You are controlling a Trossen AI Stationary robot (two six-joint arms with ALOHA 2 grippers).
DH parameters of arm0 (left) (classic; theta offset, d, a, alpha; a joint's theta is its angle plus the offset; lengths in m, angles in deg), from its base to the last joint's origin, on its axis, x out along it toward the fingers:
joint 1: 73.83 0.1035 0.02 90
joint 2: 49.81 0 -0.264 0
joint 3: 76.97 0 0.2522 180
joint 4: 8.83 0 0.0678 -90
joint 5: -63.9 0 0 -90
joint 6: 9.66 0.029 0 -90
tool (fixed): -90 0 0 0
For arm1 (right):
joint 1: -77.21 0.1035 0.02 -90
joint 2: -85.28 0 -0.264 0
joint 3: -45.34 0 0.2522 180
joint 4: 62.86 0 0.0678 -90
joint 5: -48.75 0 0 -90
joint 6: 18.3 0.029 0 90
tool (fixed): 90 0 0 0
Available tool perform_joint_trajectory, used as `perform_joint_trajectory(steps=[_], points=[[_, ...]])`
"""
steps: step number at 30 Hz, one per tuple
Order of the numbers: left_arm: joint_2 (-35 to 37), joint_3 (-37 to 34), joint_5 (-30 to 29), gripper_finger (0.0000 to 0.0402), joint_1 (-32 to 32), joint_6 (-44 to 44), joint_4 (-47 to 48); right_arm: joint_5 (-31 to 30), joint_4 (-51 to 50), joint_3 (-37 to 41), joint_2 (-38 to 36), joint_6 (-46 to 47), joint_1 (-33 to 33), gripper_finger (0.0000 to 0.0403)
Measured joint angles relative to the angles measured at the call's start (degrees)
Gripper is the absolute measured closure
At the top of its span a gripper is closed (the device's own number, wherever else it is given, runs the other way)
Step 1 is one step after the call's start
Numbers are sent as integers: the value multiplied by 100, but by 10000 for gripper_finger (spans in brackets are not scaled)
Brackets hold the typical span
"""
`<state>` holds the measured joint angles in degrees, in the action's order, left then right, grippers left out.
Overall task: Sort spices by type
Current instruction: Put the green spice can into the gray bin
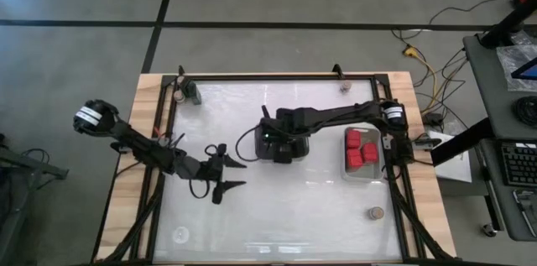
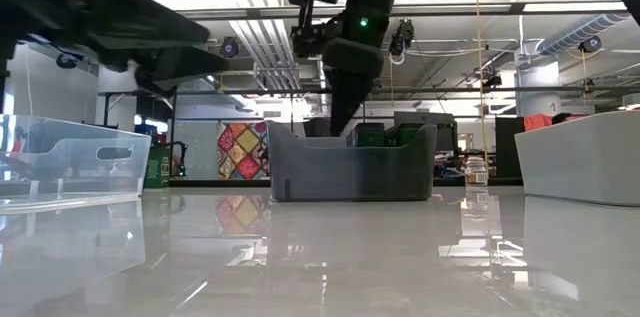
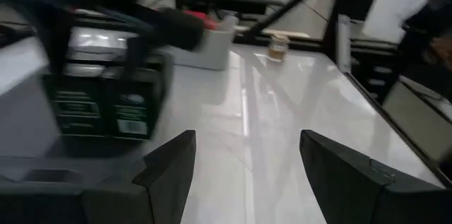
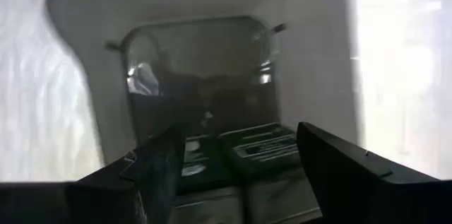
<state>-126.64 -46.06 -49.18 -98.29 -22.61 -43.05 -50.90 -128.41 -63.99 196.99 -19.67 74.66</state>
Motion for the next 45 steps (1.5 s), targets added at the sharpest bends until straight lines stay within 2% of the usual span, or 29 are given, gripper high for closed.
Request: perform_joint_trajectory(steps=[5, 15, 20, 23, 28, 33, 37, 40, 45], points=[[127, 4, 567, 162, 377, -224, 261, 224, -149, 0, 93, 54, -21, 131], [449, 2, 596, 162, 663, -258, 837, 212, -471, -23, 92, -72, -94, 150], [1043, 2, 604, 162, 958, -408, 1613, 211, -200, -146, -68, -151, -70, 148], [1645, 59, 596, 162, 1208, -576, 2514, 207, -52, -192, -313, -217, -49, 140], [2439, 841, 556, 162, 1749, -918, 5159, 49, 38, -74, -745, -380, -7, 128], [2485, 2011, 519, 162, 2455, -1153, 7948, 48, 119, 289, -908, -428, 124, 129], [2350, 2813, 224, 162, 3167, -1266, 9792, 46, 665, 955, -1362, -335, 333, 139], [2225, 3195, 320, 162, 3865, -1370, 10326, 47, 1352, 1619, -1872, -243, 532, 145], [1842, 3373, 444, 162, 5191, -1797, 10375, -108, 2462, 2609, -2741, -138, 785, 143]])
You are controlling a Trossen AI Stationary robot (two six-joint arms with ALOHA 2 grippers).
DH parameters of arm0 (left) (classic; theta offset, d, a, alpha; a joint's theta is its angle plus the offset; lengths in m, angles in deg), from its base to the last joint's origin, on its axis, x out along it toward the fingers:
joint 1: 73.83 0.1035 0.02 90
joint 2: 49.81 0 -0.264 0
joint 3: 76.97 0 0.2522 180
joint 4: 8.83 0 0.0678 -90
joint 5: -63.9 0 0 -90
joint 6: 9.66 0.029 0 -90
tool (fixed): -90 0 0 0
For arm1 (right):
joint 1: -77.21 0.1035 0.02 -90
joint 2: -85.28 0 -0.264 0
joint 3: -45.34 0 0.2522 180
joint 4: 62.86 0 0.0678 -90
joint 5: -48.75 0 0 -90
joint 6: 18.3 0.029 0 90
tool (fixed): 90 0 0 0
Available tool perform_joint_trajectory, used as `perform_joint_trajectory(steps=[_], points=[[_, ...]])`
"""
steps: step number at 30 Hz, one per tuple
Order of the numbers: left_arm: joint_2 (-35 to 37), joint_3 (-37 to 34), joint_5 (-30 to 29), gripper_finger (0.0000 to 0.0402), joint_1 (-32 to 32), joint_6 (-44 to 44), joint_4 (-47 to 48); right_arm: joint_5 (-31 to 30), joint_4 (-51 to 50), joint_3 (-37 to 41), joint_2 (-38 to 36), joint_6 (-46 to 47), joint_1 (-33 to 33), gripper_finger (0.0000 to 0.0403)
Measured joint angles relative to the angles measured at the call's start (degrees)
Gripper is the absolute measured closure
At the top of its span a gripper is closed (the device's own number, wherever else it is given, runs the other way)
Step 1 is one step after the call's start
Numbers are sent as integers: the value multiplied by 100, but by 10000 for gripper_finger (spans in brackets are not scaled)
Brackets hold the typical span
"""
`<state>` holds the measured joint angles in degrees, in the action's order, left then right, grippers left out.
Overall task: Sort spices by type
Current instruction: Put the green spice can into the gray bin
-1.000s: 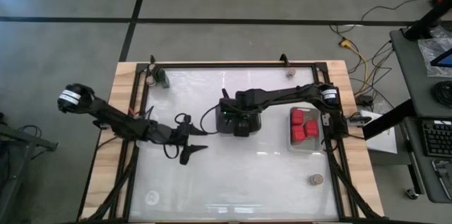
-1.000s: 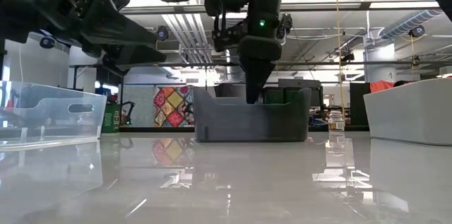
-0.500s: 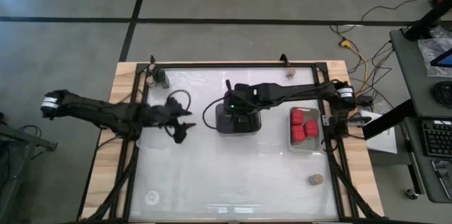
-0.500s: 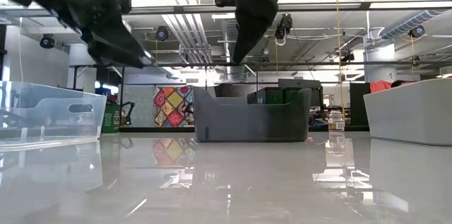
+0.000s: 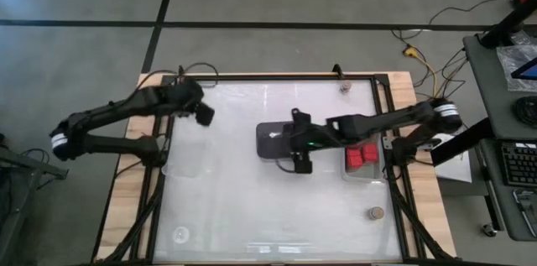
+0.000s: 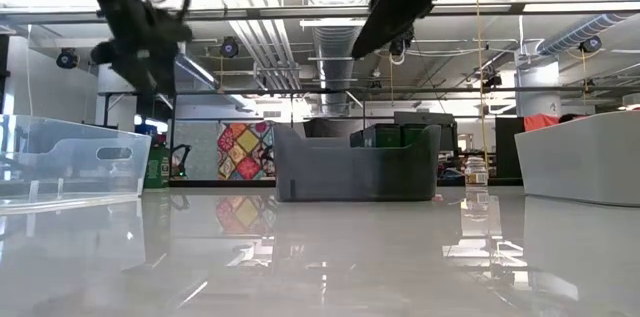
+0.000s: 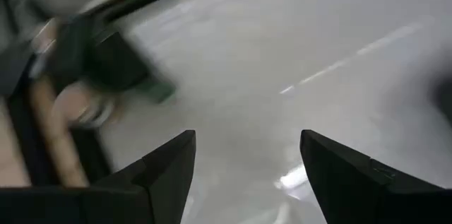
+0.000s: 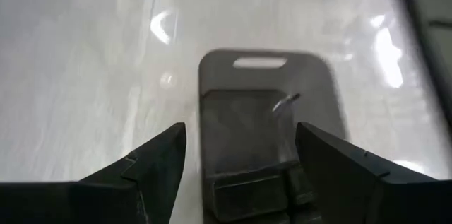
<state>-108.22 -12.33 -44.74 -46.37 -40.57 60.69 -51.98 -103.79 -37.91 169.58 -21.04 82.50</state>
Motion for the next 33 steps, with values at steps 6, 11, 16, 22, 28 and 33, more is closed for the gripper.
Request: perform_joint_trajectory(steps=[6, 11, 16, 22, 28, 33], points=[[-429, -220, -764, 161, 907, -895, -127, -280, 624, 764, -779, -22, 222, 127], [-612, -264, -864, 151, 1425, -1220, -749, -285, 896, 1249, -1276, -29, 444, 122], [-1062, -273, -785, 147, 1591, -1512, -1042, -285, 1271, 1718, -1513, -28, 576, 126], [-1598, -280, -900, 146, 1621, -2003, -979, -298, 1564, 2095, -1501, 67, 722, 126], [-1796, -280, -1066, 147, 1928, -2116, -1098, -292, 1595, 2231, -1488, 228, 987, 128], [-1911, -280, -1049, 147, 2049, -1953, -1594, -288, 1597, 2250, -1488, 329, 1189, 141]])
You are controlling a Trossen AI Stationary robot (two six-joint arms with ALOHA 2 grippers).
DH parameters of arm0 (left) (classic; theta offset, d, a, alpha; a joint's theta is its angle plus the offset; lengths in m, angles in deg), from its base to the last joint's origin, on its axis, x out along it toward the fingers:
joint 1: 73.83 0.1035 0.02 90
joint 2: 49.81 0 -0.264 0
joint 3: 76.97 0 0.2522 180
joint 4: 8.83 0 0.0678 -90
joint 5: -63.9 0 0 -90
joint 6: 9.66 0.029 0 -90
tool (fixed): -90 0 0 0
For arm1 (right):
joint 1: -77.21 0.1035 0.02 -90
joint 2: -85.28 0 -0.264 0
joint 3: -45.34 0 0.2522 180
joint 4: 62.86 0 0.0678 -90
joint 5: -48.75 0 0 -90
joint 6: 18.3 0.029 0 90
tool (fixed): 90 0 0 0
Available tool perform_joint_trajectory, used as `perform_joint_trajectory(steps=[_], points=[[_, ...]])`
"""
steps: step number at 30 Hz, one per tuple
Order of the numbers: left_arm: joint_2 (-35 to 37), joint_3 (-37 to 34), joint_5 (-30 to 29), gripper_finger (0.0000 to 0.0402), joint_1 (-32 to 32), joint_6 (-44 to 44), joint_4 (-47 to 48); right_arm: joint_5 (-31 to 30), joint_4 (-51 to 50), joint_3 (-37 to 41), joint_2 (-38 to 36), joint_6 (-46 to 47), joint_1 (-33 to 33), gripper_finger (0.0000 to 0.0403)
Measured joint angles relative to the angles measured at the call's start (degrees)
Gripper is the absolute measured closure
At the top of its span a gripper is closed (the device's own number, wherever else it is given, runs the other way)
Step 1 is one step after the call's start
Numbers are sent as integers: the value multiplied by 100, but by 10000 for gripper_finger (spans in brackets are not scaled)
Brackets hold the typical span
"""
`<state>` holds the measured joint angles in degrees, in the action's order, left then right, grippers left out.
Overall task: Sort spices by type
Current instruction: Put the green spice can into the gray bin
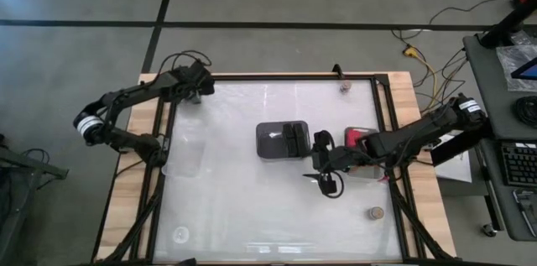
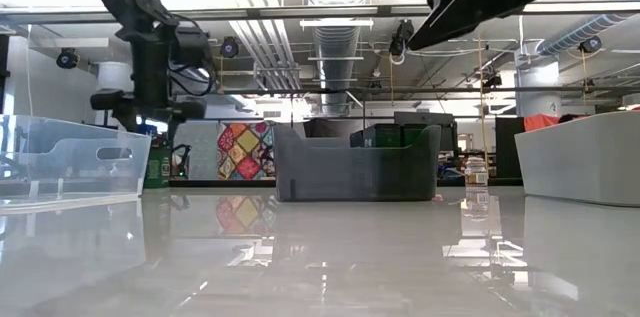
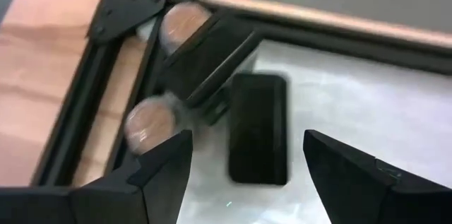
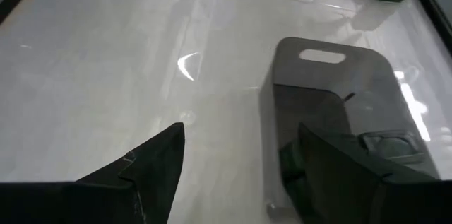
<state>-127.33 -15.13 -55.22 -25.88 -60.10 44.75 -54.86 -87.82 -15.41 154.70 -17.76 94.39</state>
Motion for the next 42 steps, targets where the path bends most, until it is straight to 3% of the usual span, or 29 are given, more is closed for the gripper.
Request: perform_joint_trajectory(steps=[14, 31, 37, 42], points=[[-690, 0, 314, 157, 82, 21, -500, -146, 31, 14, 0, 80, 57, 138], [-704, 0, 100, 286, 11, 289, -928, -146, 23, 113, 0, 80, 57, 160], [-545, 0, 126, 286, -552, 263, -1048, -165, 14, 127, -35, -21, 171, 158], [-16, 0, 3, 282, -1720, -89, -1068, -566, 27, 127, -219, -186, 483, 171]])
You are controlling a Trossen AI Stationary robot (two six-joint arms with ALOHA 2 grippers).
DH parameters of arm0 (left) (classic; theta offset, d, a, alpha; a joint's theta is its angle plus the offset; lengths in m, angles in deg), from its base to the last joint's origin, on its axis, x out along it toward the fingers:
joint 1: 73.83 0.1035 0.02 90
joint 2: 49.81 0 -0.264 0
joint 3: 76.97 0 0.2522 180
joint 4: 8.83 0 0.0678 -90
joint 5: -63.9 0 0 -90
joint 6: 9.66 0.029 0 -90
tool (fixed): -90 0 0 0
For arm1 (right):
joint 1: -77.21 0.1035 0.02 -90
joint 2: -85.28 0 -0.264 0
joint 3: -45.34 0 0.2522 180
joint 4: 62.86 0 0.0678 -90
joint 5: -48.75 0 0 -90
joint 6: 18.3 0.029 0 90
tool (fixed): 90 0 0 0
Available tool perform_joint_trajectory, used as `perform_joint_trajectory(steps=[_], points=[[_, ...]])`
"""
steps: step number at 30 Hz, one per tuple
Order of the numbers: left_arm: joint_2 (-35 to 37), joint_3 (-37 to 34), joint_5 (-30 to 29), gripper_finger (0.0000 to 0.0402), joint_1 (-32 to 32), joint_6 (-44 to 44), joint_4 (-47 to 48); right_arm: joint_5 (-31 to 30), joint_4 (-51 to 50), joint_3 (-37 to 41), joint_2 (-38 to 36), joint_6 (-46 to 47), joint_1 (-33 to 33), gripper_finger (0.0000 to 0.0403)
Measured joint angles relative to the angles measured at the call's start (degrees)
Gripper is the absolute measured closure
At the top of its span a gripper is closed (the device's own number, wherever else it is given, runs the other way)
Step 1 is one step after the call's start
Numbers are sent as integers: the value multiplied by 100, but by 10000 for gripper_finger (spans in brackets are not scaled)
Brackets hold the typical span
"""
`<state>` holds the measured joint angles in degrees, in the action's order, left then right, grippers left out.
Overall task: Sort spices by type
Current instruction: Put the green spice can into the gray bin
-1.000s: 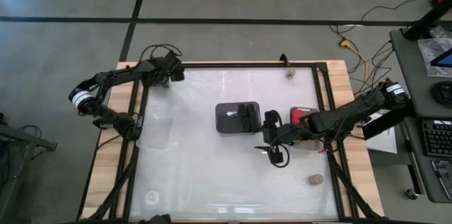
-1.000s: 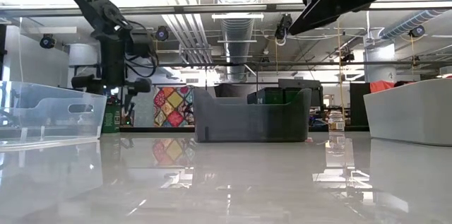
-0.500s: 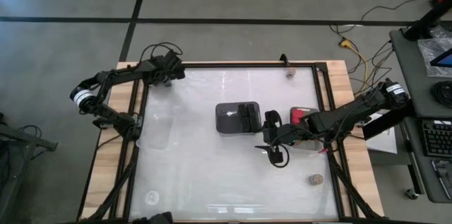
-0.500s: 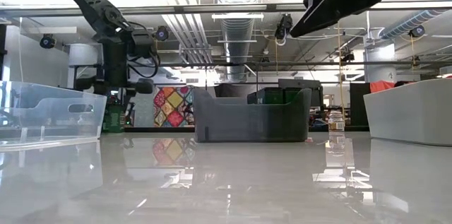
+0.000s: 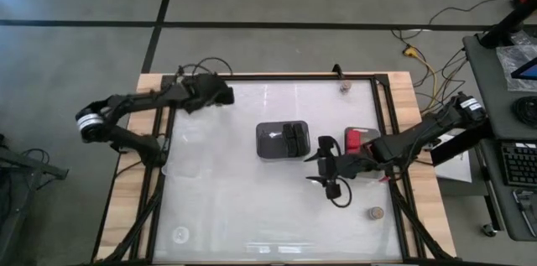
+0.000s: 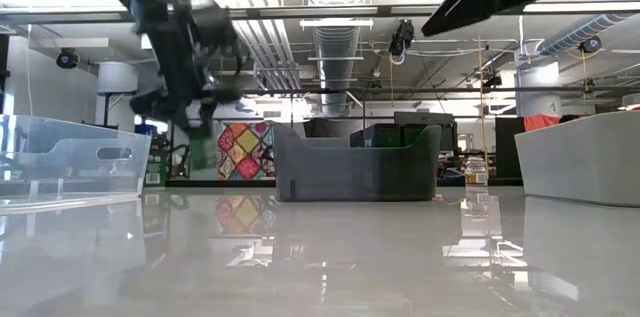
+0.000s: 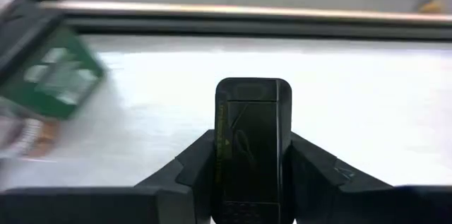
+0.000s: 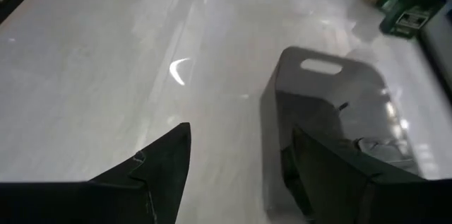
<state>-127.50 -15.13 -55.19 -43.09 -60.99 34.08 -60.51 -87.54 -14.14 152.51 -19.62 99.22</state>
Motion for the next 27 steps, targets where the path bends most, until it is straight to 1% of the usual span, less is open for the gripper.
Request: perform_joint_trajectory(steps=[4, 7, 10, 14, 18, 22, 25, 27], points=[[550, 0, -502, 283, -1257, -641, -63, -376, -37, -41, -198, -1, 168, 174], [728, 0, -813, 283, -2258, -954, -389, -527, -134, -89, -326, 34, 230, 172], [668, 95, -1110, 283, -3101, -1255, -628, -542, -273, -146, -426, 30, 236, 168], [228, 676, -1503, 283, -3846, -1588, -447, -635, -557, -205, -582, 138, 236, 163], [-463, 1613, -1668, 283, -4221, -1806, 100, -641, -941, -260, -760, 242, 267, 165], [-1315, 2613, -1634, 283, -4289, -2575, 1282, -636, -1230, -262, -945, 295, 392, 172], [-1908, 3119, -1538, 283, -4293, -3241, 1976, -633, -1408, -262, -1082, 427, 547, 176], [-2221, 3308, -1506, 283, -4293, -3474, 1979, -630, -1528, -262, -1160, 473, 688, 176]])
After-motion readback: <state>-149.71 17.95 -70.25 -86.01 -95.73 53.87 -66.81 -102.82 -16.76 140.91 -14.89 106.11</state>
